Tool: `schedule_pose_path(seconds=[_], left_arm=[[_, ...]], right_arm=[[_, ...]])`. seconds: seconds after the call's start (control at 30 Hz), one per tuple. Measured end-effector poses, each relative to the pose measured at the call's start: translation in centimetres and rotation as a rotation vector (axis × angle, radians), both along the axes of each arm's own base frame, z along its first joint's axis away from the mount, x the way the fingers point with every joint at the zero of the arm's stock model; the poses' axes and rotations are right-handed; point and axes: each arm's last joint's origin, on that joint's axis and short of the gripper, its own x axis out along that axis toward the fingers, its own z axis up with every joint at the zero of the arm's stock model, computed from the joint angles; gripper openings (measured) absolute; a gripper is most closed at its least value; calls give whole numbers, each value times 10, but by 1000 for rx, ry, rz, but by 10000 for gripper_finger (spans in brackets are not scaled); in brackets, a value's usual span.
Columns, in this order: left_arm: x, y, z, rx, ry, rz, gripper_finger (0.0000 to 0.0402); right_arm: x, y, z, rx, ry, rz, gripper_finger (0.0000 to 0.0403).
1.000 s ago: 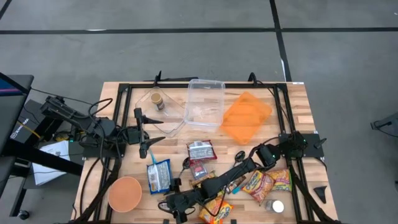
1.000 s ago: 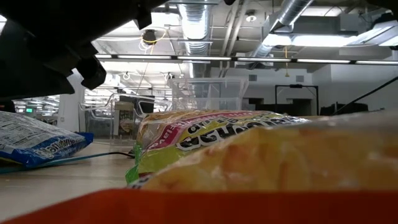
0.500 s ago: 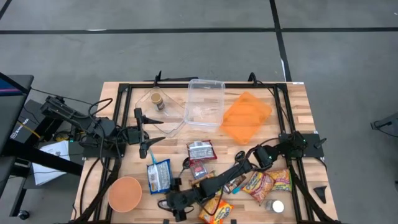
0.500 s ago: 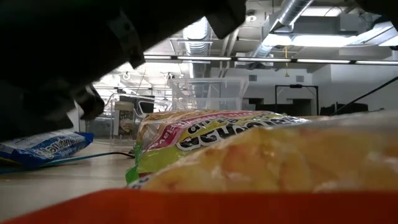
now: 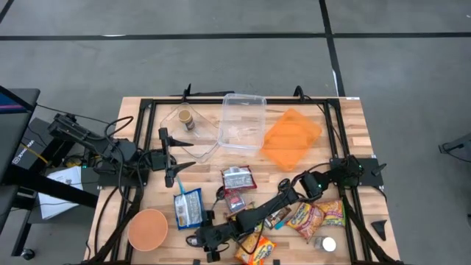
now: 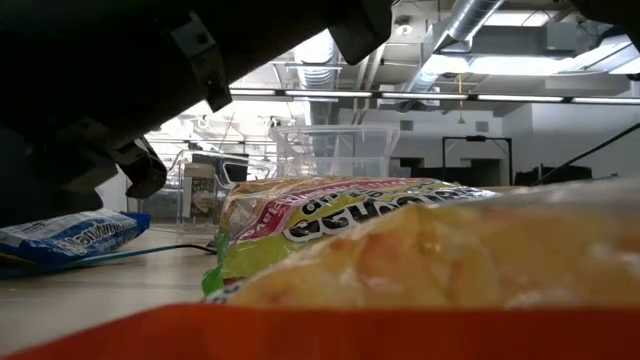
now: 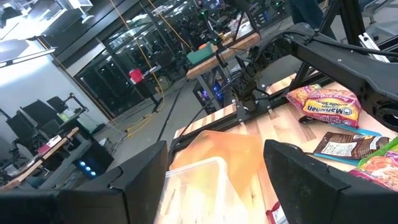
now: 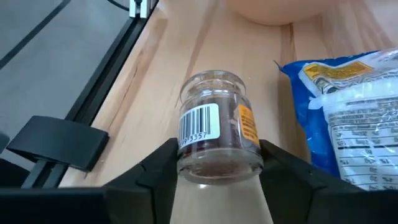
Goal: Pick & Place Food Item
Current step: Put the brown seasoning bottle into the transparent bin
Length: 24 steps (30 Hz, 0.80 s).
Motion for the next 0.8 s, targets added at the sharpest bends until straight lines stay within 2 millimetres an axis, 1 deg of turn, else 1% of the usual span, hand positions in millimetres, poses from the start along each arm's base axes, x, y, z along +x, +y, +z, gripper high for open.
schedule_pose_path(seconds=[0.23,0.33,0.37,0.47,0.6,0.67,0.8], left_arm=[[0,0,0,-3,-1,0,260],[0,0,0,-3,0,0,260],[0,0,0,-3,0,-1,260],[0,0,0,-3,0,-1,260],[-1,-2,0,-3,1,-16,260],[-2,-5,0,-3,2,-42,260],[-5,-14,-1,-1,11,-156,260]], right_arm=[[2,1,3,14,-31,5,180],[0,0,9,11,-8,7,180],[-2,0,13,13,3,6,180],[-9,0,36,-5,36,6,180],[-27,5,80,-78,36,-35,180],[-40,7,98,-148,54,-74,180],[-70,12,126,-299,86,-191,180]])
